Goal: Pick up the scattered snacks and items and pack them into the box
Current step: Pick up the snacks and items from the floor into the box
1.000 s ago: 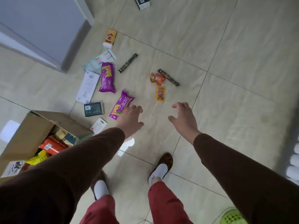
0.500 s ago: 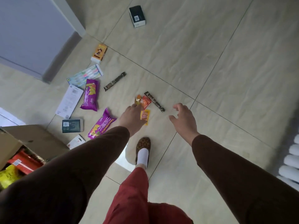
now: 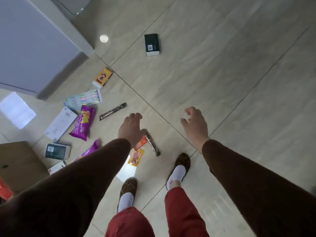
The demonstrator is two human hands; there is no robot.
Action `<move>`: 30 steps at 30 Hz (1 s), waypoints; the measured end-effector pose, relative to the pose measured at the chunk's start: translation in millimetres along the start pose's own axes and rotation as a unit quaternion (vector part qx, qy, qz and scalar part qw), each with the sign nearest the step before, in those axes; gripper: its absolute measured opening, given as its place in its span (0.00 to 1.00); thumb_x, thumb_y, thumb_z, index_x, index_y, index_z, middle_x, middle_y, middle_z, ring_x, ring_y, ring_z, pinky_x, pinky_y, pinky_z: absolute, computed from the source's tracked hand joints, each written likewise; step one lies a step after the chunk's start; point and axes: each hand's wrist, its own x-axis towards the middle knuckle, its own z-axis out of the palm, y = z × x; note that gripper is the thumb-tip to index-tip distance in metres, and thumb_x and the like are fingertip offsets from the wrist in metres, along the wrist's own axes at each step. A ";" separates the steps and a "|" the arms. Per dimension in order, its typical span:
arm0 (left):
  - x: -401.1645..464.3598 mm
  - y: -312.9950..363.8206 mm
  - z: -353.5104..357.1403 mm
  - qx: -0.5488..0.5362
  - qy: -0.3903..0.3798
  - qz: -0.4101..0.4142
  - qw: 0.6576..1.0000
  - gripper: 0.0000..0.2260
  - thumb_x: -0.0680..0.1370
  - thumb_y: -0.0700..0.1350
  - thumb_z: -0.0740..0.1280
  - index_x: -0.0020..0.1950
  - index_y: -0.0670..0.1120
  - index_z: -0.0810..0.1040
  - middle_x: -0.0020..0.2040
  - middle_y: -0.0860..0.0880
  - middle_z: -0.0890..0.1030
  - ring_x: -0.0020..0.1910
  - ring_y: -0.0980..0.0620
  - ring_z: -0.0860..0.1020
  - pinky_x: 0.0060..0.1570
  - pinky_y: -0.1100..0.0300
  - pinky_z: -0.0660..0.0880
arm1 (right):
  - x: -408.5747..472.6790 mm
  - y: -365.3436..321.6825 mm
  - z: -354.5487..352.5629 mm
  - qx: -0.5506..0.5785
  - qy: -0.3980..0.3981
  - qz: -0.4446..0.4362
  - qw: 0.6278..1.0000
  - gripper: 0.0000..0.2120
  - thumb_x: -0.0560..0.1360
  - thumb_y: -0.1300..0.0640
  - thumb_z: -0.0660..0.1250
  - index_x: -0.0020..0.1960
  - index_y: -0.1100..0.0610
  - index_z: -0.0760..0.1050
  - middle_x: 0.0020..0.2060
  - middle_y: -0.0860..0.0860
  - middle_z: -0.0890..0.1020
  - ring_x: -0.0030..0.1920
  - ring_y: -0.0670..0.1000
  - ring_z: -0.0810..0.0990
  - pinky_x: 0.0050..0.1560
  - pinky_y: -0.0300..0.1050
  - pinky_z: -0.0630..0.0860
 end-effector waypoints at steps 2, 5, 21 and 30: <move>24.0 13.5 -0.3 -0.010 0.005 -0.026 1.000 0.22 0.74 0.46 0.72 0.67 0.46 0.72 0.63 0.46 0.73 0.63 0.45 0.72 0.55 0.48 0.73 | 37.9 -6.5 -17.4 -0.010 -0.010 -0.018 1.000 0.17 0.78 0.56 0.65 0.66 0.55 0.71 0.61 0.52 0.76 0.58 0.54 0.77 0.60 0.54 0.75; 59.6 31.2 -0.2 -0.024 0.016 -0.036 0.999 0.23 0.74 0.47 0.71 0.67 0.47 0.72 0.64 0.47 0.74 0.64 0.45 0.72 0.56 0.48 0.74 | 93.4 -20.7 -34.9 -0.037 -0.024 -0.056 0.997 0.16 0.78 0.56 0.65 0.65 0.55 0.71 0.60 0.53 0.76 0.57 0.56 0.78 0.59 0.52 0.74; 228.8 -74.1 -81.3 -0.013 0.035 -0.131 0.991 0.22 0.75 0.45 0.71 0.68 0.45 0.71 0.64 0.44 0.75 0.62 0.43 0.73 0.59 0.49 0.73 | 352.9 -157.0 1.8 -0.098 -0.094 -0.065 0.989 0.20 0.79 0.51 0.65 0.68 0.58 0.70 0.63 0.56 0.76 0.63 0.57 0.76 0.64 0.51 0.73; 361.7 -169.2 -84.0 0.055 0.071 -0.170 0.981 0.22 0.71 0.42 0.73 0.63 0.42 0.74 0.57 0.41 0.76 0.56 0.39 0.74 0.51 0.45 0.75 | 504.3 -183.0 83.6 -0.117 -0.083 -0.005 0.990 0.32 0.75 0.41 0.68 0.67 0.64 0.68 0.64 0.62 0.75 0.63 0.64 0.76 0.62 0.54 0.74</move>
